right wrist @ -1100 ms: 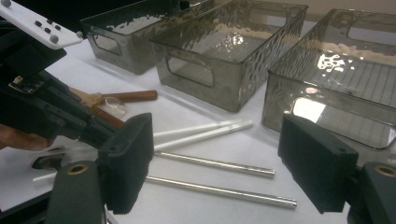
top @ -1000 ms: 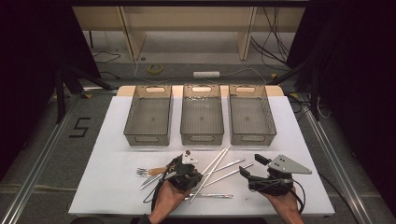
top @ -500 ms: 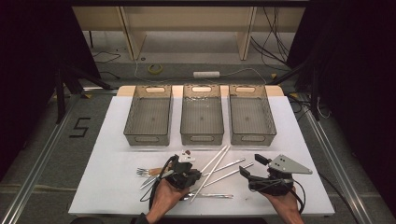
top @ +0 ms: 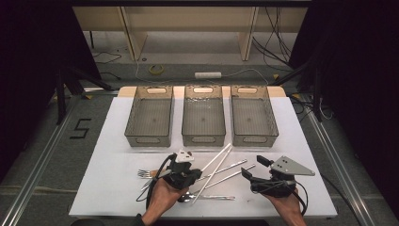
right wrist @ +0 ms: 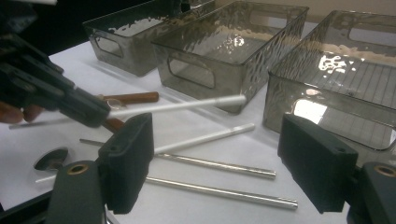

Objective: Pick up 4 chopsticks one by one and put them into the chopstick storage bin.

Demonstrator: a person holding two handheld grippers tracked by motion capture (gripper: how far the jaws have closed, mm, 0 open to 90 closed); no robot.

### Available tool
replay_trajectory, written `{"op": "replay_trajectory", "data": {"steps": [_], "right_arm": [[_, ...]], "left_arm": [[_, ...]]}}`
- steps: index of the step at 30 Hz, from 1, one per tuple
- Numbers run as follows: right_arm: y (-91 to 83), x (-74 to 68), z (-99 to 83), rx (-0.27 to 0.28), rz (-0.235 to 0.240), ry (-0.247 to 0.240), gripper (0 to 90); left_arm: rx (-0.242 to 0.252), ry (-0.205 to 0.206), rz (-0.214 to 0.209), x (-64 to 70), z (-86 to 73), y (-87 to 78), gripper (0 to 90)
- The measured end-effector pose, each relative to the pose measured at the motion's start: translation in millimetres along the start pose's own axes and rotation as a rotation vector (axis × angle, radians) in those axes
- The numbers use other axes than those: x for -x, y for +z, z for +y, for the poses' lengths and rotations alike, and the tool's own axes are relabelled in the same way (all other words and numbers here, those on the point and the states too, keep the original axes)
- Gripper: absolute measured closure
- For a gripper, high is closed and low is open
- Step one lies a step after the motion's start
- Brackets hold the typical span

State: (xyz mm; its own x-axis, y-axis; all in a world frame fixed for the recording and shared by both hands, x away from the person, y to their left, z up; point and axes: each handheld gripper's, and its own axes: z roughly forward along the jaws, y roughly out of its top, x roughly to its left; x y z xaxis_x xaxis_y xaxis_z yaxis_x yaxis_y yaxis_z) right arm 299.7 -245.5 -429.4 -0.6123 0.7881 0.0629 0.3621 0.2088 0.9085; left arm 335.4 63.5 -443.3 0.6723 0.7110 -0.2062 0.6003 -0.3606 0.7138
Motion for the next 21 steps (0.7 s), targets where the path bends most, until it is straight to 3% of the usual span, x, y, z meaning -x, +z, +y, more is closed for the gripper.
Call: {"op": "replay_trajectory", "data": {"steps": [12,21], "right_arm": [[-0.7,-0.4,0.1,0.012,0.004,0.002,27.6],[-0.3,0.5,-0.2,0.011,0.007,0.007,27.6]], "left_arm": [[0.103,-0.011,0.018,-21.2,13.9,-36.8,84.6],[0.125,-0.029,0.032,-38.5,20.5,-49.5,84.7]]}}
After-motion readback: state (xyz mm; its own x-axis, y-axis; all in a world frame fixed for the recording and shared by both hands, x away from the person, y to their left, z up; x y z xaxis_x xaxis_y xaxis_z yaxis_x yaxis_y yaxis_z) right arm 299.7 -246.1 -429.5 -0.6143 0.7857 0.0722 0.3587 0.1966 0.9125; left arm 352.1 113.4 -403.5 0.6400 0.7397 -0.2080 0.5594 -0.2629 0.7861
